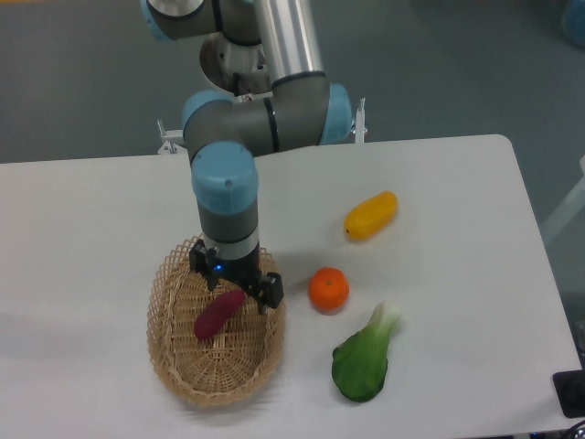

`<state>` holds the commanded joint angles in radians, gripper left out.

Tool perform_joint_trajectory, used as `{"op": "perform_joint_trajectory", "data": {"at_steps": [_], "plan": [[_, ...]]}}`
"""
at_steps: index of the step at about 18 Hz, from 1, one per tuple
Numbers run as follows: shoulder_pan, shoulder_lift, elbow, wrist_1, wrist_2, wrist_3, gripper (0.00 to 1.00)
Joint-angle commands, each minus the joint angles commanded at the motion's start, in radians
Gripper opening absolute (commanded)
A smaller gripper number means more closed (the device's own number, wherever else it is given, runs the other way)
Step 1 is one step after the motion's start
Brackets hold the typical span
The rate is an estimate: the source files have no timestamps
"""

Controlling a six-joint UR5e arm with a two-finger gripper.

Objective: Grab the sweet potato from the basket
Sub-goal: 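Move the open gripper over the basket and lower it onto the purple sweet potato, then close the gripper around the purple sweet potato inside the basket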

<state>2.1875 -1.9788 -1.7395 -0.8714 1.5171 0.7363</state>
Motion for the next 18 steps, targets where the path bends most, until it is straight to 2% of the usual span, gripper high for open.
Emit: {"op": "perform_joint_trajectory", "data": {"at_steps": [14,16,17,18], "plan": [[-0.038,-0.069,-0.014,0.005,0.002,-0.014,1.0],[-0.044,-0.08,-0.015,0.026,0.003,-0.017,1.0],[-0.048,-0.08,-0.012,0.031,0.003,-0.015,0.98],[-0.048,-0.077,-0.012,0.032,0.003,-0.014,0.82]]}}
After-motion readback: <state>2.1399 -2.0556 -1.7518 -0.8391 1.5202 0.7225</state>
